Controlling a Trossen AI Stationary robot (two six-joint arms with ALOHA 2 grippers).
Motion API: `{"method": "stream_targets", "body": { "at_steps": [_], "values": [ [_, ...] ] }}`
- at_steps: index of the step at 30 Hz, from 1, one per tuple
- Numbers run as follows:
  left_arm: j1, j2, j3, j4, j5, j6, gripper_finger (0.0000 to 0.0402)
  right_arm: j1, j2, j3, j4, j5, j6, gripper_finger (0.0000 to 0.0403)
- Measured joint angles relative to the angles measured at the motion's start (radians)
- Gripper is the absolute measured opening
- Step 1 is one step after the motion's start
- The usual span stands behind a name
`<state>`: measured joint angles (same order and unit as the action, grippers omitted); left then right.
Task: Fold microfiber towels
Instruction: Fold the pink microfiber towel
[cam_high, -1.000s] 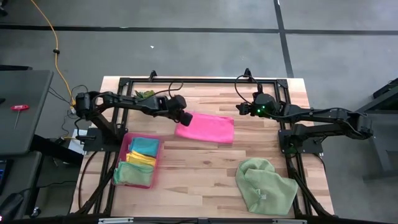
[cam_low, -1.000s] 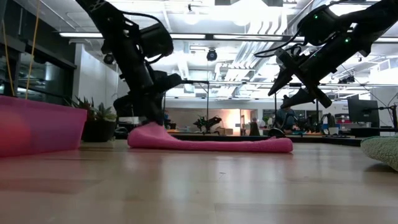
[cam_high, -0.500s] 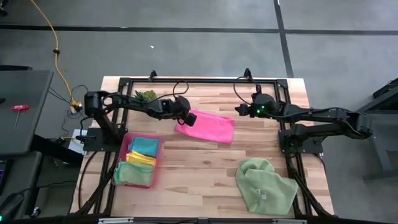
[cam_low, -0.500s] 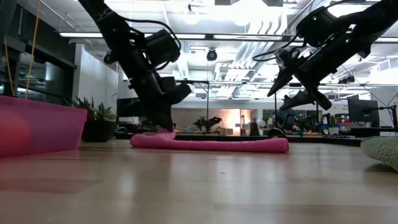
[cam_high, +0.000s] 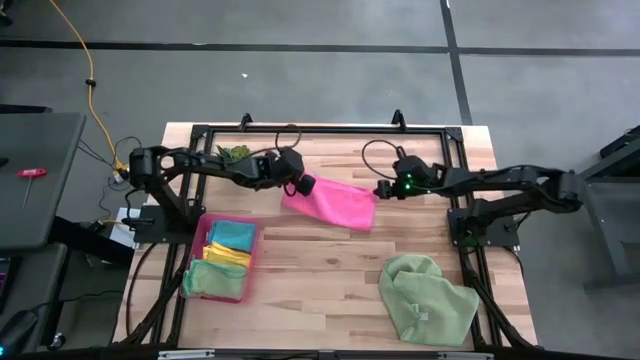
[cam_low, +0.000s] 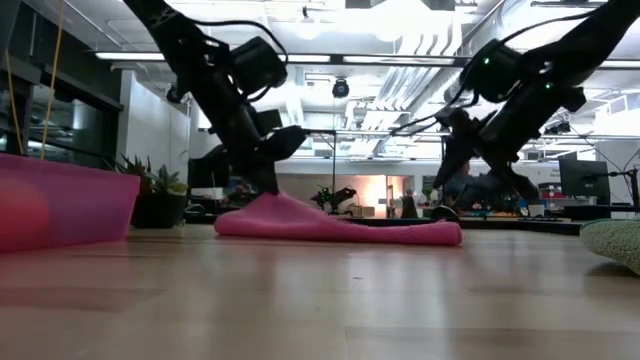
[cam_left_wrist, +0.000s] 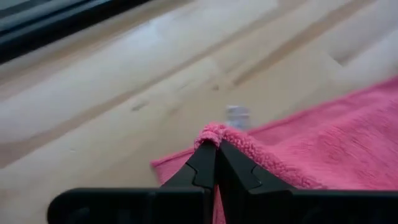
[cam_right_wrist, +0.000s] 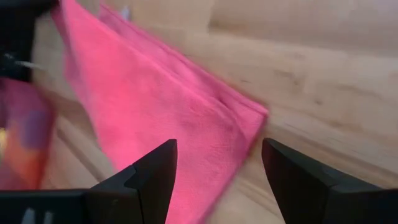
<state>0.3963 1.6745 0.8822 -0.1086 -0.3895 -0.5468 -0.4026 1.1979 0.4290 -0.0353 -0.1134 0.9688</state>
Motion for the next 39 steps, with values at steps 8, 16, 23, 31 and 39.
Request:
{"method": "stream_targets", "body": {
  "at_steps": [8, 16, 23, 31, 39],
  "values": [
    [0.009, 0.003, 0.000, -0.027, 0.038, 0.000, 0.0000, 0.004, 0.122, 0.000, 0.062, -0.015, 0.027, 0.0227],
    [0.008, 0.003, 0.000, -0.030, 0.049, 0.000, 0.0000, 0.013, 0.200, 0.002, 0.175, -0.009, 0.099, 0.0172],
    [0.009, 0.003, 0.000, -0.030, 0.065, 0.000, 0.0000, 0.013, 0.223, 0.002, 0.177, 0.001, 0.105, 0.0088],
    [0.009, 0.003, 0.000, -0.032, 0.065, 0.001, 0.0000, 0.012, 0.220, 0.002, 0.175, 0.004, 0.103, 0.0042],
    [0.009, 0.003, 0.000, -0.064, 0.065, 0.000, 0.0000, 0.010, 0.220, 0.002, 0.175, -0.017, 0.105, 0.0004]
  ]
}}
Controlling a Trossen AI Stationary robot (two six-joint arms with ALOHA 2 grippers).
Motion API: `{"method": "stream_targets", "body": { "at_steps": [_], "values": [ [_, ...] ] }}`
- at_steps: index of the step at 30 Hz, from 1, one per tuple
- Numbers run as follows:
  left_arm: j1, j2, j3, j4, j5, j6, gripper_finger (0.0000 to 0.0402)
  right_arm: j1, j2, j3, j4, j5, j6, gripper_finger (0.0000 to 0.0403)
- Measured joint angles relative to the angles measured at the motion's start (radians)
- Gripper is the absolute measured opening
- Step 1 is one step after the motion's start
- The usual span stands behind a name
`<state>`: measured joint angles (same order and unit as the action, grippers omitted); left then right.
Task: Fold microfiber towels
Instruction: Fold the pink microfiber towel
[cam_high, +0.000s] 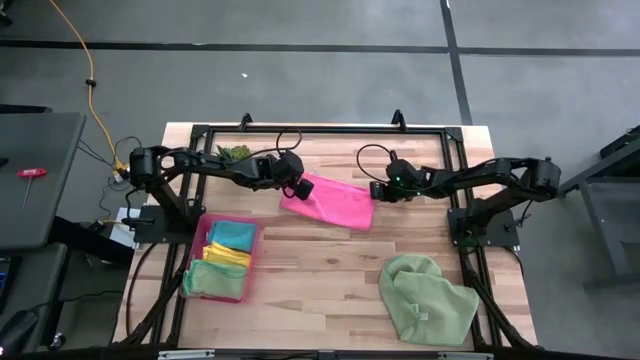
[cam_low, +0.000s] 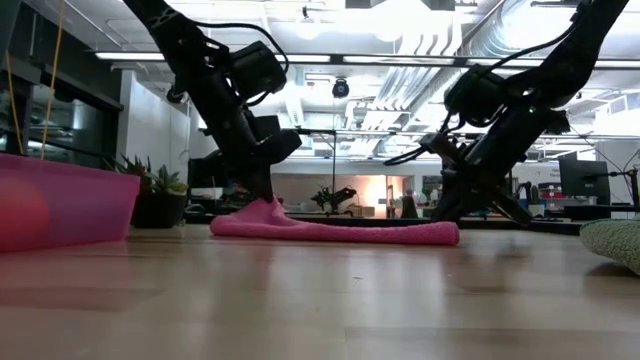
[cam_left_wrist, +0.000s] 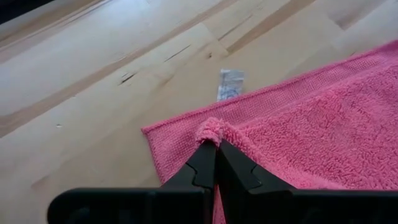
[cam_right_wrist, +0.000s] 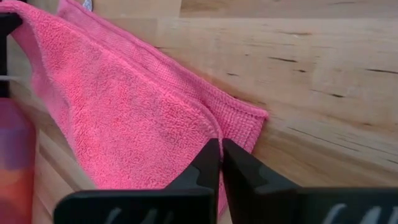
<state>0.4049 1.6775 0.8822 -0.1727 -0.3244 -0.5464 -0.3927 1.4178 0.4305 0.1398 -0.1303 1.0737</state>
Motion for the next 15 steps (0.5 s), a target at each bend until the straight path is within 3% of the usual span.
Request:
{"method": "stream_targets", "body": {
  "at_steps": [15],
  "values": [
    [0.062, -0.008, 0.000, 0.008, 0.033, 0.013, 0.0000, 0.000, -0.161, 0.000, -0.100, 0.064, 0.025, 0.0000]
  ]
}}
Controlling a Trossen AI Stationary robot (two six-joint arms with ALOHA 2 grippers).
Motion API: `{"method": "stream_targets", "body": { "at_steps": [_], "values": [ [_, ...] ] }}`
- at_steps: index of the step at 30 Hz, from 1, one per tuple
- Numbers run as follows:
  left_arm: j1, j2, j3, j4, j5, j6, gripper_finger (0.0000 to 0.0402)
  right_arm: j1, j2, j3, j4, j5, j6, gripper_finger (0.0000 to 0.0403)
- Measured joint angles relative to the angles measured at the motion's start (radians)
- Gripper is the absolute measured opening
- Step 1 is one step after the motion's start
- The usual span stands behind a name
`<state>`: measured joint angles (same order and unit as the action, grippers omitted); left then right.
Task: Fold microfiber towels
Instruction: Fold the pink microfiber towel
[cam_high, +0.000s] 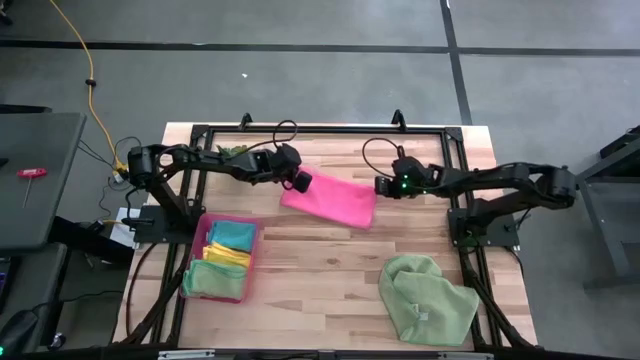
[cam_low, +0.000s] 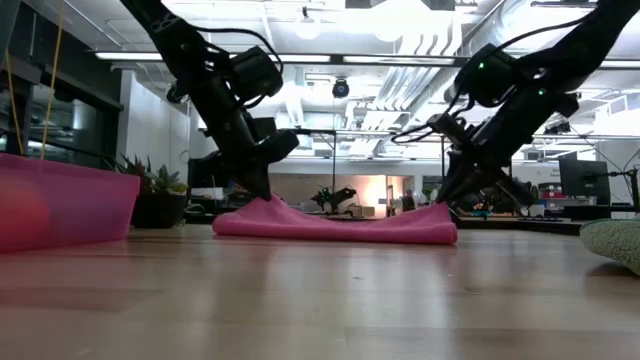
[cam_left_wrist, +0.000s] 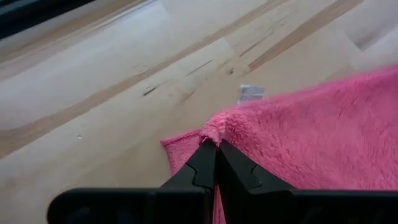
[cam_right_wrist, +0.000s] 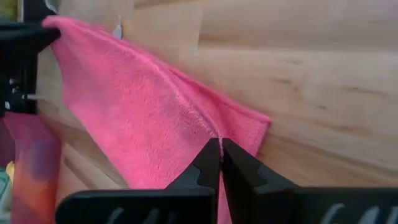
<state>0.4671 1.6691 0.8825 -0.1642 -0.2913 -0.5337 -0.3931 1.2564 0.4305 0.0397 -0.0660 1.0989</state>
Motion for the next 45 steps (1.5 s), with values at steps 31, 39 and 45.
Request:
{"method": "stream_targets", "body": {
  "at_steps": [31, 39, 45],
  "values": [
    [-0.011, 0.038, 0.000, -0.004, -0.081, 0.014, 0.0014, 0.001, -0.025, 0.000, -0.028, 0.027, 0.020, 0.0001],
    [0.013, 0.038, 0.000, -0.004, -0.084, 0.015, 0.0083, 0.002, -0.025, 0.000, -0.028, 0.043, 0.012, 0.0080],
    [0.058, 0.005, 0.003, -0.020, -0.048, 0.107, 0.0145, -0.033, -0.039, 0.000, -0.020, 0.084, -0.034, 0.0164]
  ]
}}
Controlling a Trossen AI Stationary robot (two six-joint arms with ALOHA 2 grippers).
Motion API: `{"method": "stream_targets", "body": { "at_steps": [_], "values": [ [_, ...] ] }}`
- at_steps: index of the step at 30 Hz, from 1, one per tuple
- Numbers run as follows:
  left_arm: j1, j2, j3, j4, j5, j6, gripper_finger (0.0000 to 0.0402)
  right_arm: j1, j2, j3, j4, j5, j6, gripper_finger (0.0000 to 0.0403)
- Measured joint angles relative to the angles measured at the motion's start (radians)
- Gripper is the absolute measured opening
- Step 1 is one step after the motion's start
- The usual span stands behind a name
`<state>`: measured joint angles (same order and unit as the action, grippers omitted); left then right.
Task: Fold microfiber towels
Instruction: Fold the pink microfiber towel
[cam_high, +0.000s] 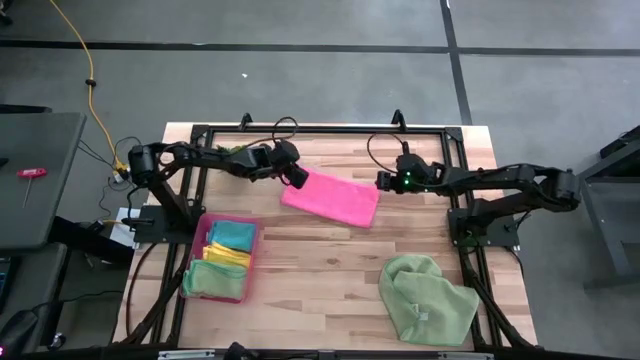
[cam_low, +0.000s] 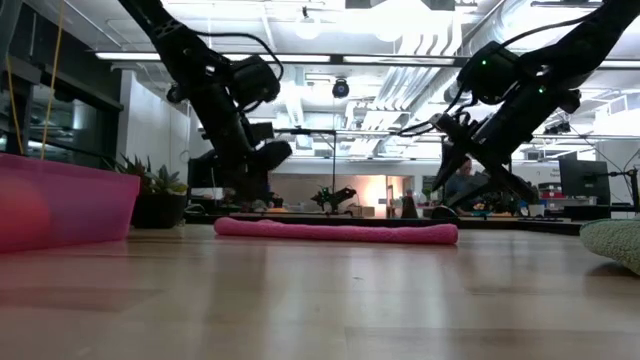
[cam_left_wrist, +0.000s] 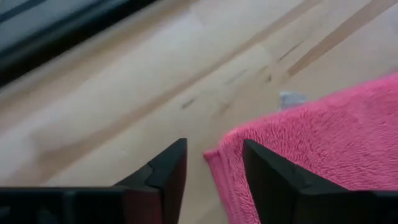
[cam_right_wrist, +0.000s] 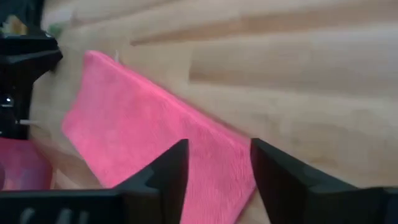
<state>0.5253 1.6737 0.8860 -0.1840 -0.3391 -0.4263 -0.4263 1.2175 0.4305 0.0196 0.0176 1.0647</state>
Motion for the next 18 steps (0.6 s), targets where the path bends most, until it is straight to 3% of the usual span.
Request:
{"method": "stream_targets", "body": {
  "at_steps": [4, 10, 13, 18],
  "values": [
    [0.046, -0.079, 0.024, -0.017, 0.082, 0.111, 0.0177, -0.061, -0.062, 0.000, 0.040, -0.028, -0.079, 0.0195],
    [0.111, -0.234, 0.036, -0.056, 0.487, 0.389, 0.0199, -0.109, -0.188, 0.000, 0.167, -0.199, -0.292, 0.0201],
    [0.085, -0.265, 0.036, -0.176, 0.490, 0.570, 0.0199, -0.077, -0.213, 0.000, 0.144, -0.253, -0.370, 0.0201],
    [-0.018, -0.237, 0.024, -0.299, 0.467, 0.818, 0.0191, 0.022, -0.194, 0.000, 0.112, -0.247, -0.469, 0.0201]
  ]
}}
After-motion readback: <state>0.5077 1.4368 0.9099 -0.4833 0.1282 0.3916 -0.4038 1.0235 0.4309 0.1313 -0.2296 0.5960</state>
